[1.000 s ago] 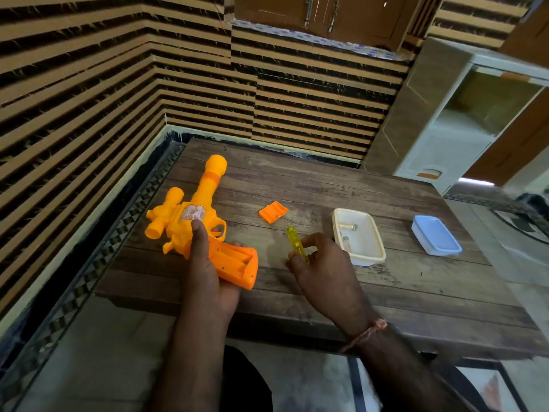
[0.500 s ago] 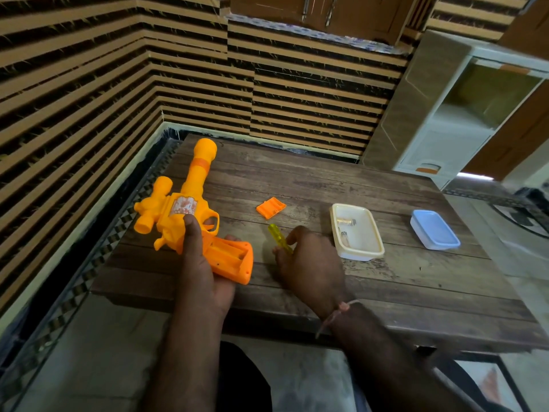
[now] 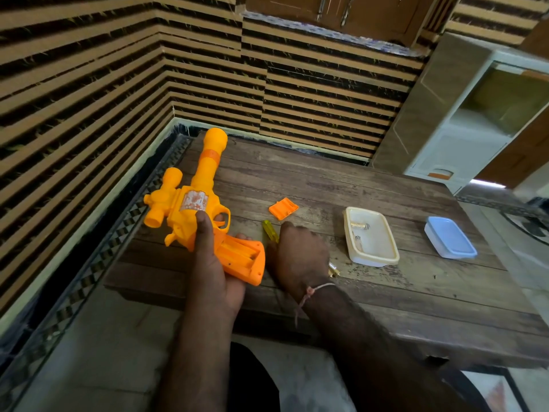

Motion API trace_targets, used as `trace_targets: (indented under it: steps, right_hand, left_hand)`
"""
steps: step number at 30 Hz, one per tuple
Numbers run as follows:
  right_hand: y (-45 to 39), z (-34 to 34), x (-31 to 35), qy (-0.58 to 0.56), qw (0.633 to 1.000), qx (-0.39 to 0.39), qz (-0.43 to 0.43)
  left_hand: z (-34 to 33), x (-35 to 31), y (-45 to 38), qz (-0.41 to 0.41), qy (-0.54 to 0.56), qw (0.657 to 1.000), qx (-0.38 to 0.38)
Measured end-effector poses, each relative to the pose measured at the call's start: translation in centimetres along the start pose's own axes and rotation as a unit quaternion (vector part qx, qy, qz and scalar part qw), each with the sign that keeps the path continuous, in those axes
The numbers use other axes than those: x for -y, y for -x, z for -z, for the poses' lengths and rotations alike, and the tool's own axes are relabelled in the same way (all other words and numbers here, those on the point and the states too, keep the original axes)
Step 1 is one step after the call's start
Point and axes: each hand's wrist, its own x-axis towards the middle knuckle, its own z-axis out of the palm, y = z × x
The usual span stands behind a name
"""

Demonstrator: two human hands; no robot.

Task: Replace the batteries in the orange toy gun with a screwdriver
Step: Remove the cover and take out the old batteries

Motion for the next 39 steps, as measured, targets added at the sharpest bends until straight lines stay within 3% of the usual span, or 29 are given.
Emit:
trace_targets:
  steps: [8, 10, 12, 15, 17, 20, 39]
  right_hand:
    - [0.5, 1.1, -1.0, -0.028, 1.0, -0.005, 0.002]
    - [1.0, 1.5, -1.2, -0.124, 0.991, -0.047, -0.004]
    - [1.5, 1.7, -1.3, -0.276, 0.958, -0.073, 0.012]
    - [3.3, 2.8, -0.7, -0.39, 0.917, -0.007, 0.076]
    - [4.4, 3.1, -0.5, -0.344, 0.927, 0.032, 0.145]
    - [4.8, 2.9, -0.4, -0.291, 0.929, 0.023, 0.23]
    - [5.4, 3.2, -0.1, -0.264, 0.942, -0.001, 0.208]
  left_hand:
    - [0.1, -0.1, 0.1, -0.013, -0.009, 1.0, 0.012]
    - [0.1, -0.1, 0.1, -0.02, -0.015, 1.0, 0.017]
    - [0.1, -0.1, 0.1, -0.023, -0.028, 0.999, 0.03]
    - [0.5, 0.0, 0.0, 0.0, -0.058, 0.995, 0.078]
    - [0.7, 0.0, 0.0, 0.029, -0.064, 0.995, 0.077]
    - [0.7, 0.0, 0.0, 0.045, -0.081, 0.993, 0.078]
    - [1.2, 0.5, -0.4, 0.065, -0.067, 0.992, 0.081]
